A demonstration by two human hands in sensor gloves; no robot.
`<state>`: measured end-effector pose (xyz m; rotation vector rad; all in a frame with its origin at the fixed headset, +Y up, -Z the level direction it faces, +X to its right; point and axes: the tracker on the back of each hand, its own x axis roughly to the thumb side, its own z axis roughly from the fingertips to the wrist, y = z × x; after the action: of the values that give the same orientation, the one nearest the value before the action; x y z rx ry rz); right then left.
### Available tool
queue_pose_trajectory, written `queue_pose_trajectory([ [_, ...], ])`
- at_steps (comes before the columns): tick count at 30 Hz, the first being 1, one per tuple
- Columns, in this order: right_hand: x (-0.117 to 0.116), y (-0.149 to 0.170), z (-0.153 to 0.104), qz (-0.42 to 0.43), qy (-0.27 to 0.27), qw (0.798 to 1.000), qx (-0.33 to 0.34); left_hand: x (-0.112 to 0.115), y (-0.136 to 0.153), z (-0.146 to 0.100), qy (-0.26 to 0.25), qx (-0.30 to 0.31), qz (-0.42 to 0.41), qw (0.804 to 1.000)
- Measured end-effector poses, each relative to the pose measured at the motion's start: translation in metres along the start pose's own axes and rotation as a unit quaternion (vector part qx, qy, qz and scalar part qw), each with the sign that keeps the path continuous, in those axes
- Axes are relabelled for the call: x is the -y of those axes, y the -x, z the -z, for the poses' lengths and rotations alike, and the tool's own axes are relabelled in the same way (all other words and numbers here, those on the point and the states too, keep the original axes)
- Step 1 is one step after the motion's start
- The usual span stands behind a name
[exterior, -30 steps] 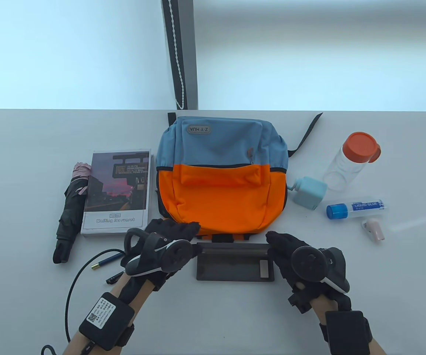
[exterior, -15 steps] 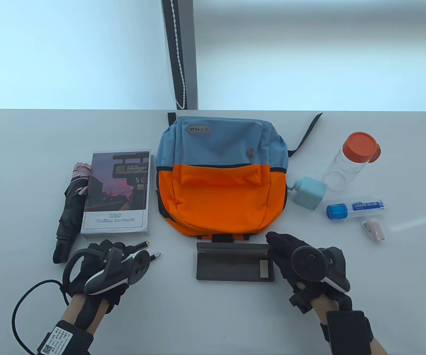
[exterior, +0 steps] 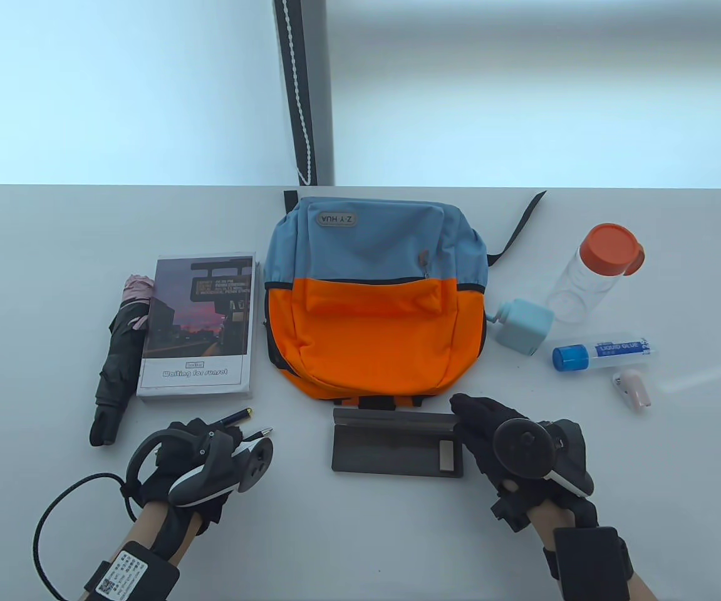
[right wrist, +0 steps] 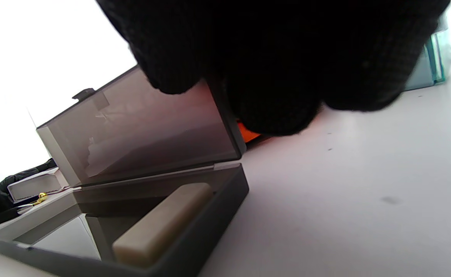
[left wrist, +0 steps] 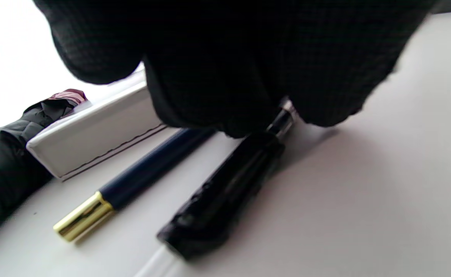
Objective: Pack school bag
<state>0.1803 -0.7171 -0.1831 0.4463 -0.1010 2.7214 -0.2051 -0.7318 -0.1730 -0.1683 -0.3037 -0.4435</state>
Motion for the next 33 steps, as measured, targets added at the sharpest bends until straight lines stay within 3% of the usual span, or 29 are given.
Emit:
queue_pose_trajectory([
  [7,-0.001,-0.001,0.000,-0.008,0.003,1.000,0.001,0.002,-0.002,0.001,-0.031,0.000,-0.001,1.000],
  [11,-0.001,0.000,-0.001,-0.006,0.003,1.000,0.003,-0.001,-0.008,-0.003,-0.070,0.024,0.041,0.996],
  [18,-0.001,0.000,-0.001,-0.005,0.003,1.000,0.001,-0.052,-0.012,-0.007,-0.090,0.057,-0.093,0.990],
  [24,-0.001,0.000,-0.001,-0.007,0.002,1.000,0.001,-0.101,-0.040,-0.008,-0.166,0.135,-0.181,0.960],
  [30,-0.001,0.000,-0.001,-0.009,0.002,1.000,0.002,-0.115,-0.082,0.009,-0.184,0.196,-0.244,0.932],
  [33,-0.001,0.000,-0.001,-0.010,0.001,1.000,0.004,-0.112,-0.099,0.018,-0.177,0.207,-0.247,0.930],
])
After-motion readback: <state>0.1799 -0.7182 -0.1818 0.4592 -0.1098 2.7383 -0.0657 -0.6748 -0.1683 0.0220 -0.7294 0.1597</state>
